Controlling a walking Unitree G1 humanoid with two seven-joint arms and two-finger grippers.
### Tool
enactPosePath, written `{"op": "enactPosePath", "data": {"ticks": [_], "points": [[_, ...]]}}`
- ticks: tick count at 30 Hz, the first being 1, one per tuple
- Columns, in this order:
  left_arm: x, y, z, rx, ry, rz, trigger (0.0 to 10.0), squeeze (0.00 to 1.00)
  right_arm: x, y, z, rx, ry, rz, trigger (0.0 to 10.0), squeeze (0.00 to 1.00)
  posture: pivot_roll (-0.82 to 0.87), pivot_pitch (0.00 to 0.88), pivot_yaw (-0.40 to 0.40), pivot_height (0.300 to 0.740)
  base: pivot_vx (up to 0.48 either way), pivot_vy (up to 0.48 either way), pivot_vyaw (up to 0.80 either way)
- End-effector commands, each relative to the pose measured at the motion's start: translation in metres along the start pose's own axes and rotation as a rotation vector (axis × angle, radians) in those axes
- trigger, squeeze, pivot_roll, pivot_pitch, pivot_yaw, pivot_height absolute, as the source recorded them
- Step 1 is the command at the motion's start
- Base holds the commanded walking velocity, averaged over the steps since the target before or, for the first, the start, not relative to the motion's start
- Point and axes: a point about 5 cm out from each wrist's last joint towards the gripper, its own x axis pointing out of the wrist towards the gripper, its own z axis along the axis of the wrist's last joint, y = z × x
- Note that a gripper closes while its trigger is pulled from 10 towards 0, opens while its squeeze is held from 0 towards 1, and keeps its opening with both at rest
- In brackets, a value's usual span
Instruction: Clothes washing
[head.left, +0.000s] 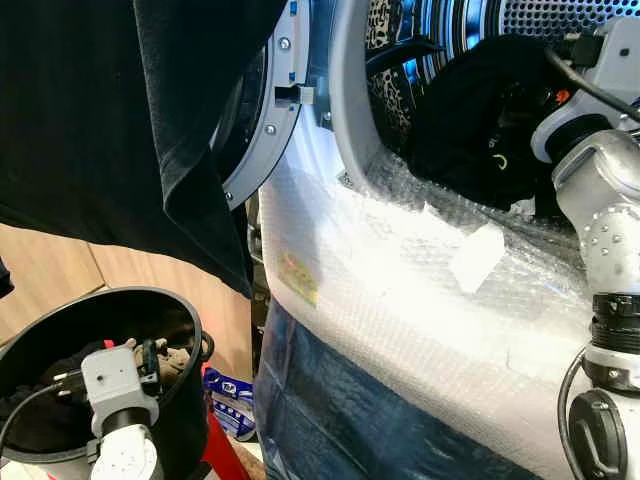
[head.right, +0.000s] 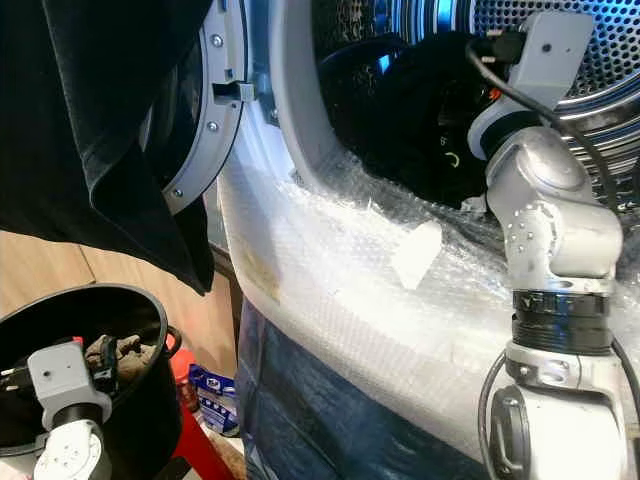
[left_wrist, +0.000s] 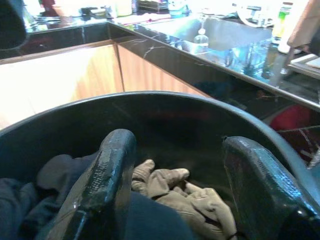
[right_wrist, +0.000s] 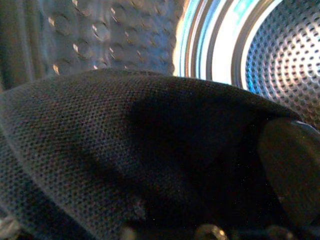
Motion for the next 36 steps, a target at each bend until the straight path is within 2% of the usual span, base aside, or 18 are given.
{"op": "enactPosePath", "data": {"ticks": [1, 3, 8, 9, 11, 12, 13, 17, 21, 25, 28, 33, 36], "points": [[-0.002, 0.000, 0.000, 0.002, -0.003, -0.004, 10.0, 0.00, -0.006, -0.001, 0.006, 0.001, -0.017, 0.017, 10.0, 0.00, 0.03, 0.000, -0.082, 0.740, 0.000, 0.000, 0.00], [-0.001, 0.002, 0.000, 0.016, -0.005, -0.003, 10.0, 0.00, -0.012, 0.005, 0.010, -0.062, -0.053, 0.086, 10.0, 0.00, 0.02, 0.000, -0.079, 0.740, 0.000, 0.000, 0.00], [0.000, 0.004, 0.000, 0.020, -0.006, -0.002, 10.0, 0.00, -0.023, 0.013, 0.016, -0.036, -0.094, 0.166, 10.0, 0.00, 0.02, 0.000, -0.078, 0.740, 0.000, 0.000, 0.00], [-0.001, 0.004, 0.000, 0.022, -0.006, -0.001, 10.0, 0.00, -0.030, 0.017, 0.019, -0.079, -0.107, 0.219, 10.0, 0.00, 0.01, 0.000, -0.077, 0.740, 0.000, 0.000, 0.00], [-0.001, 0.004, 0.000, 0.022, -0.005, 0.000, 10.0, 0.00, -0.033, 0.018, 0.020, -0.099, -0.111, 0.237, 10.0, 0.00, 0.01, 0.000, -0.077, 0.740, 0.000, 0.000, 0.00], [-0.001, 0.003, -0.001, 0.021, -0.001, -0.003, 10.0, 0.00, -0.041, 0.021, 0.022, -0.213, -0.141, 0.304, 10.0, 0.00, 0.00, 0.000, -0.078, 0.740, 0.000, 0.000, 0.00], [-0.001, 0.002, -0.002, 0.019, 0.001, -0.006, 10.0, 0.00, -0.045, 0.022, 0.022, -0.229, -0.145, 0.331, 10.0, 0.00, -0.01, 0.000, -0.079, 0.740, 0.000, 0.000, 0.00], [0.001, -0.002, -0.001, 0.011, 0.001, -0.015, 10.0, 0.00, -0.057, 0.025, 0.028, -0.236, -0.177, 0.412, 10.0, 0.00, -0.02, 0.000, -0.076, 0.740, 0.000, 0.000, 0.00], [0.002, -0.004, 0.000, 0.005, -0.002, -0.022, 10.0, 0.00, -0.074, 0.038, 0.028, -0.212, -0.207, 0.569, 10.0, 0.00, -0.02, 0.000, -0.074, 0.740, 0.000, 0.000, 0.00], [0.003, -0.002, 0.001, 0.004, -0.006, -0.015, 10.0, 0.00, -0.079, 0.042, 0.025, -0.209, -0.212, 0.626, 10.0, 0.00, 0.00, 0.000, -0.078, 0.740, 0.000, 0.000, 0.00], [0.001, 0.000, 0.001, 0.003, -0.006, -0.004, 10.0, 0.00, -0.082, 0.046, 0.028, -0.163, -0.231, 0.689, 10.0, 0.00, 0.01, 0.000, -0.084, 0.740, 0.000, 0.000, 0.00], [0.000, 0.001, 0.000, 0.003, -0.004, 0.002, 10.0, 0.00, -0.086, 0.046, 0.027, -0.149, -0.235, 0.717, 10.0, 0.00, 0.01, 0.000, -0.088, 0.740, 0.000, 0.000, 0.00], [0.001, 0.001, 0.001, 0.002, -0.006, 0.006, 10.0, 0.00, -0.073, 0.037, 0.024, -0.172, -0.209, 0.603, 10.0, 0.00, 0.01, 0.000, -0.088, 0.740, 0.000, 0.000, 0.00]]}}
